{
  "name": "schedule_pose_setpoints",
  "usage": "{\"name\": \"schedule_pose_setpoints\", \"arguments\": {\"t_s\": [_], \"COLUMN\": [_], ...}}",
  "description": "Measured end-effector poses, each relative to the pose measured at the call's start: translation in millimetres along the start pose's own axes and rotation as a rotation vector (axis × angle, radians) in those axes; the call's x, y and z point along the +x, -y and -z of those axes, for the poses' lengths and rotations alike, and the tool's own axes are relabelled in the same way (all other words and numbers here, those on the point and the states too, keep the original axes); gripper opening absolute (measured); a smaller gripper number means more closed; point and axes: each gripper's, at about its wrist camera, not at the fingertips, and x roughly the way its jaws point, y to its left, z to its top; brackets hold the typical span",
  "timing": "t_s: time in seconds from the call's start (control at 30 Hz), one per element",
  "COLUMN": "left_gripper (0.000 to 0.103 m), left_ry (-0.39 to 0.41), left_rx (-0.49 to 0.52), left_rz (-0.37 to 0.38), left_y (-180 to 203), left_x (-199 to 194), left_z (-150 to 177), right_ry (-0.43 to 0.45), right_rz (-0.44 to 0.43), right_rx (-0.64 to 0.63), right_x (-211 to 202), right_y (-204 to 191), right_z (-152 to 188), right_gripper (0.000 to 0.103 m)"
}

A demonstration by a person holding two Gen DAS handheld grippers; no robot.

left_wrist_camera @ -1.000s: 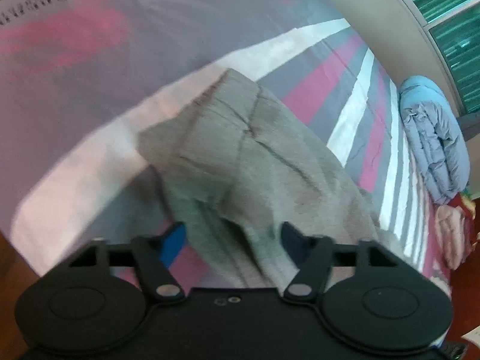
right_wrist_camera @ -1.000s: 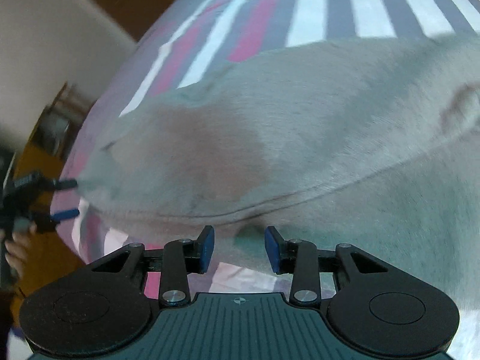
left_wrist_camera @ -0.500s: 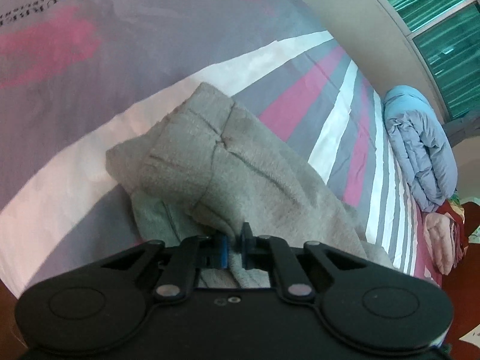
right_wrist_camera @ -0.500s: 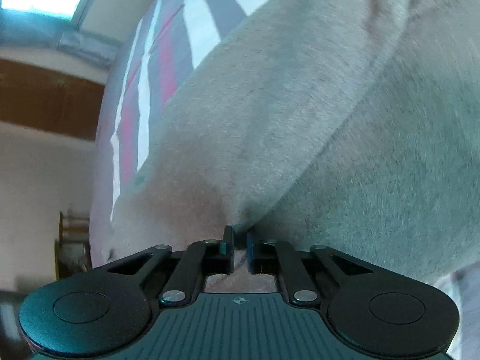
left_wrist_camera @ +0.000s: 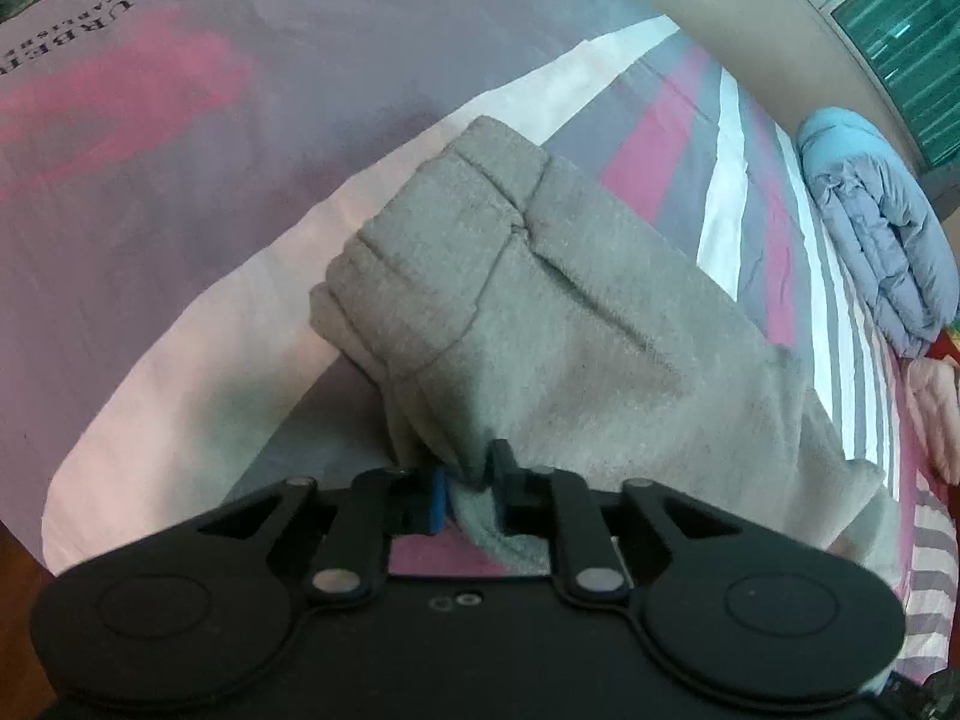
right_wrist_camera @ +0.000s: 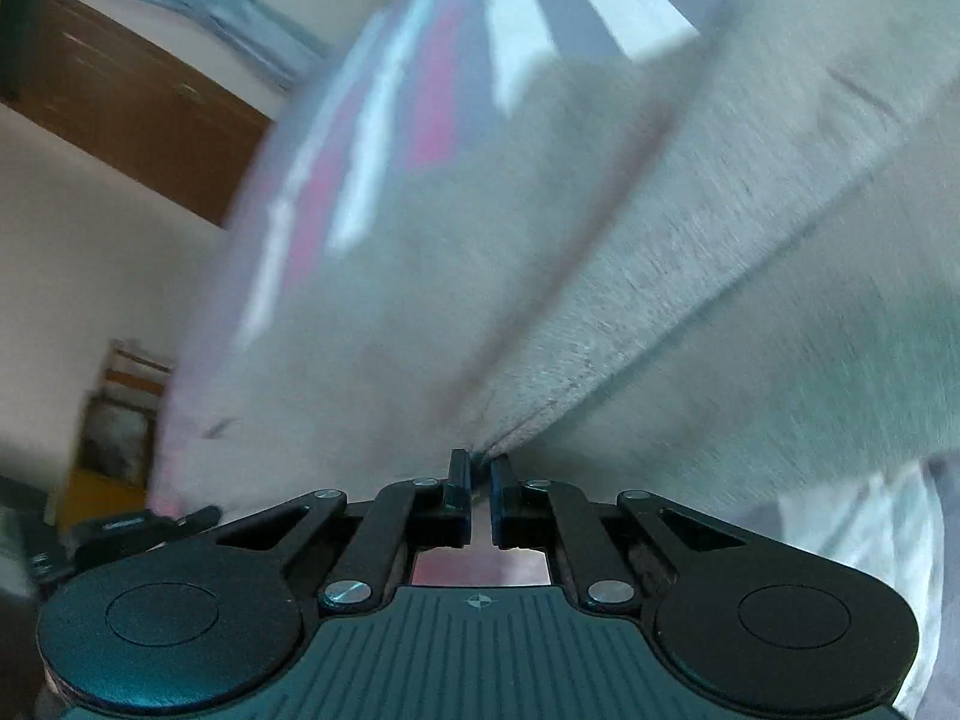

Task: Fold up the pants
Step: 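Lift the waistband with both grippers and fold it over toward the pant cuffs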

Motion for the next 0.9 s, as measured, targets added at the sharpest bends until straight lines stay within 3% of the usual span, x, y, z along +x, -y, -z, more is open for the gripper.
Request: {"name": "schedule_pose_setpoints", "arguments": {"t_s": [0.07,0.17,0.3,0.5,0.63,0.77,0.9], "left_gripper": [0.017,0.018,0.018,0.018,0.018,0.018,0.018], "left_ry": [0.007,0.049,0.057,-0.028,-0.118,-0.138,-0.148], "left_rx": [-0.051,-0.062,-0.023,0.163,0.26,0.356,0.378], "left_rz": [0.036,0.007,0.036,0.101,0.17,0.126,0.003], "left_y": [-5,-10,2,79,135,172,183], "left_x": [-9,-28,-43,-30,1,28,53], "left_z": [-7,-16,-9,26,58,94,116], "right_ry": [0.028,0.062,0.009,0.002,0.047,0.081,0.123], "right_rz": [0.023,0.042,0.067,0.016,0.052,0.097,0.127], "right_rx": [-0.067,-0.129,-0.147,-0.097,-0.07,0.015,0.103], "right_x": [1,-5,4,-12,-33,-46,-55], "right_y": [-2,-8,-7,2,17,49,73], "right_z": [4,5,11,2,-6,-21,-43], "right_gripper": [0.006,0.006,0.006,0.008,0.008,0.008,0.008]}}
